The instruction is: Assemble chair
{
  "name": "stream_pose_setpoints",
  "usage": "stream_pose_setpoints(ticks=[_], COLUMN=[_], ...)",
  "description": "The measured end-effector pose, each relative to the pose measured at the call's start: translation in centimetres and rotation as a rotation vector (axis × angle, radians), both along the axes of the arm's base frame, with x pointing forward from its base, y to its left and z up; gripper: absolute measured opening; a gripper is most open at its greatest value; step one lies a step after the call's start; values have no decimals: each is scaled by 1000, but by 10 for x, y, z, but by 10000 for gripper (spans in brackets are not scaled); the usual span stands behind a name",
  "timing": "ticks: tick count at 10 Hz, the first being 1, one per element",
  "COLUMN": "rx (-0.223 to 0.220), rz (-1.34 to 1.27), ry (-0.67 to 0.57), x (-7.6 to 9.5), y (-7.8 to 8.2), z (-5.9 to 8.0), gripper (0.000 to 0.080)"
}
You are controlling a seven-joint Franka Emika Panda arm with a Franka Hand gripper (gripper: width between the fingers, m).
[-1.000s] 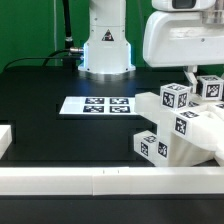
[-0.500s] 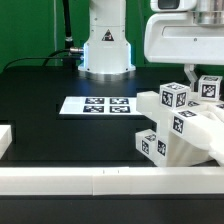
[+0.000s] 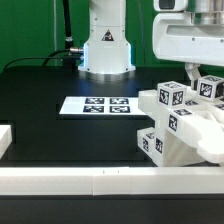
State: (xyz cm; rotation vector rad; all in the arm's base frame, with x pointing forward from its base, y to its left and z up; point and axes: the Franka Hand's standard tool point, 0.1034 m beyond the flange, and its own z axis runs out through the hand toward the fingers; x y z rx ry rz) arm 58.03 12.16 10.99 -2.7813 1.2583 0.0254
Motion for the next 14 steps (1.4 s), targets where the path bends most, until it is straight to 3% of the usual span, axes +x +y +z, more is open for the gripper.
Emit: stream_pose_setpoints(ticks=[1,2,6,10,12,14], rx=[-1,-2,-10,-83,-98,-98], rz=[35,68,361,880,1094,1131], ry=[-3,-8,-33,-59,-67,-69], x=[0,0,0,2,3,2], y=[0,4,5,1,1,1], z=[0,1,1,3,3,3], gripper=[508,604,647,649,649,626])
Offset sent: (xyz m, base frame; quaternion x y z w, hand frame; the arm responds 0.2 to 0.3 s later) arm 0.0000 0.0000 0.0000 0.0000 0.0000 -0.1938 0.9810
